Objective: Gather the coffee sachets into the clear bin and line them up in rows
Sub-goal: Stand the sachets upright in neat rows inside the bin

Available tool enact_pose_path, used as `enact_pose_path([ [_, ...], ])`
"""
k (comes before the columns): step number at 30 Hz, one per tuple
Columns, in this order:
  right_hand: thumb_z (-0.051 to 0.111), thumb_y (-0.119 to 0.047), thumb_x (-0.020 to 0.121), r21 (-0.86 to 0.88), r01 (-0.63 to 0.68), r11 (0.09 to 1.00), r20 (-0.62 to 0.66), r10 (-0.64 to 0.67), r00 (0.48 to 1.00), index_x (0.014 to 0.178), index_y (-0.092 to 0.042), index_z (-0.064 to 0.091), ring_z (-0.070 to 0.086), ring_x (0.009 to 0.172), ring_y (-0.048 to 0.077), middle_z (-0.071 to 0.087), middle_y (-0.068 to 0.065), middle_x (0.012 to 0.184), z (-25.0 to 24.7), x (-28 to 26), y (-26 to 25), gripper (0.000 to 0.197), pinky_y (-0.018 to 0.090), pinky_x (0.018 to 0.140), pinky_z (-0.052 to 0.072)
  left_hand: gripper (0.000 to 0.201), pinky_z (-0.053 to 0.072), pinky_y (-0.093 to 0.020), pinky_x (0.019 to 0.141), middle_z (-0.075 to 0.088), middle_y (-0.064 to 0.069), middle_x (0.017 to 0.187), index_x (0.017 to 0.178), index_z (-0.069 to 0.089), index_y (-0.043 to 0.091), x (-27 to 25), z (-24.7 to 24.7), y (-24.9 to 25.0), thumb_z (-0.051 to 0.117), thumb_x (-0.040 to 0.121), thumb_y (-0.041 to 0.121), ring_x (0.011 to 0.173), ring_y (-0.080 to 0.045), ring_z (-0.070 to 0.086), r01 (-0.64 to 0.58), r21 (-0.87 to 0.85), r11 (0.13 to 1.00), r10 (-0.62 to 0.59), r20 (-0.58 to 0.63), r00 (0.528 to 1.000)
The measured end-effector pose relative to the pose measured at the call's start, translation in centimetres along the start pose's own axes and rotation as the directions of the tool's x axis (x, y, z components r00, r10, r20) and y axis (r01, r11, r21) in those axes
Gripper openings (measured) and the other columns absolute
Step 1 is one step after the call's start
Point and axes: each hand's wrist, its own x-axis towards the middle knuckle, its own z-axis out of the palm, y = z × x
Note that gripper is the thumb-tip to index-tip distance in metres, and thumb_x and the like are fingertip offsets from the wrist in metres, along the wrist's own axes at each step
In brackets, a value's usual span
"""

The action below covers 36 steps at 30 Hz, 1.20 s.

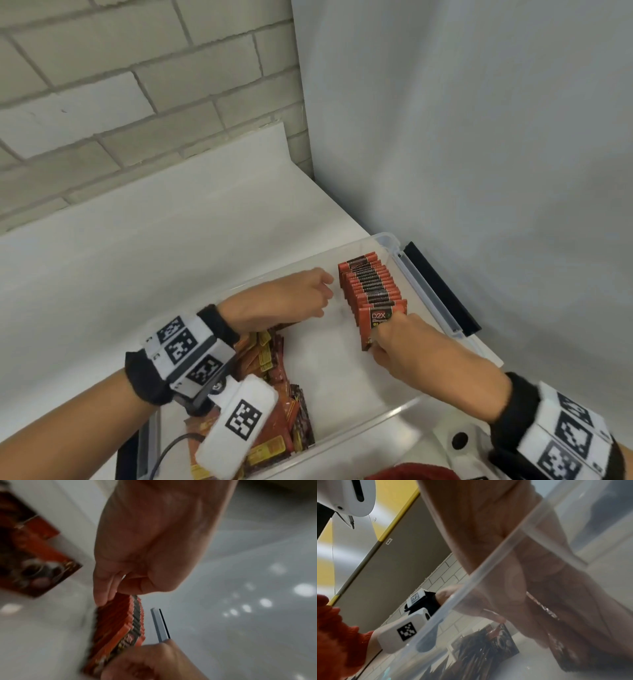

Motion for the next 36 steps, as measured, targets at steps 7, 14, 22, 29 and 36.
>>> enact_pose_path([
  [7,0.040,-0.012,0.101,-0.036,0.023,0.999,-0.109,-0.027,0.994,0.105,-0.004,0.058,0.060,0.098,0.029,0.032,-0.002,0.071,-0.1,-0.4,0.6,0.020,0.029,0.070,0.036,0.052,0.037,-0.025,0.102,0.048,0.009,0.108,0.114,0.050,0.022,1.8,2.5,-0.4,0.033,0.086,-0.018,0.110,-0.008,0.040,0.060,-0.522,0.851,-0.031,0.064,0.997],
  [14,0.040,-0.010,0.100,-0.041,0.026,0.999,-0.108,-0.030,0.994,0.109,-0.002,0.058,0.060,0.102,0.030,0.036,0.002,0.081,-0.2,-0.6,0.9,0.021,0.028,0.072,0.035,0.054,0.038,-0.017,0.080,0.037,-0.002,0.112,0.109,0.052,0.015,2.6,3.1,-0.3,0.030,0.077,-0.023,0.101,-0.013,0.035,0.101,-0.663,0.742,-0.052,0.093,0.994],
  [22,0.041,-0.008,0.099,-0.053,0.026,0.998,-0.104,-0.031,0.994,0.106,-0.002,0.059,0.060,0.100,0.029,0.023,-0.006,0.065,-0.8,-1.1,0.6,0.021,0.026,0.072,0.034,0.041,0.042,-0.018,0.076,0.038,-0.010,0.103,0.096,0.049,0.008,3.0,3.7,0.1,0.030,0.076,-0.023,0.092,-0.016,0.040,0.160,-0.761,0.629,-0.082,0.140,0.987],
  [29,0.042,-0.006,0.097,-0.065,0.001,0.998,-0.085,-0.007,0.996,0.109,-0.003,0.058,0.059,0.102,0.027,0.038,0.003,0.088,-1.6,-1.7,0.1,0.020,0.024,0.071,0.033,0.058,0.043,-0.028,0.093,0.059,-0.012,0.125,0.130,0.050,-0.001,1.4,5.0,1.1,0.025,0.083,-0.023,0.112,-0.019,0.056,0.188,-0.787,0.587,-0.049,0.197,0.979],
  [36,0.044,-0.010,0.101,-0.014,-0.101,0.995,0.079,0.102,0.992,0.129,-0.008,0.048,0.052,0.091,0.017,0.053,0.009,0.108,-2.1,-0.6,-0.4,0.028,0.022,0.082,0.047,0.053,0.030,-0.039,0.112,0.062,-0.003,0.099,0.112,0.057,0.007,1.1,5.4,1.5,0.026,0.082,-0.024,0.095,-0.013,0.056,0.199,-0.774,0.602,-0.058,0.206,0.977],
])
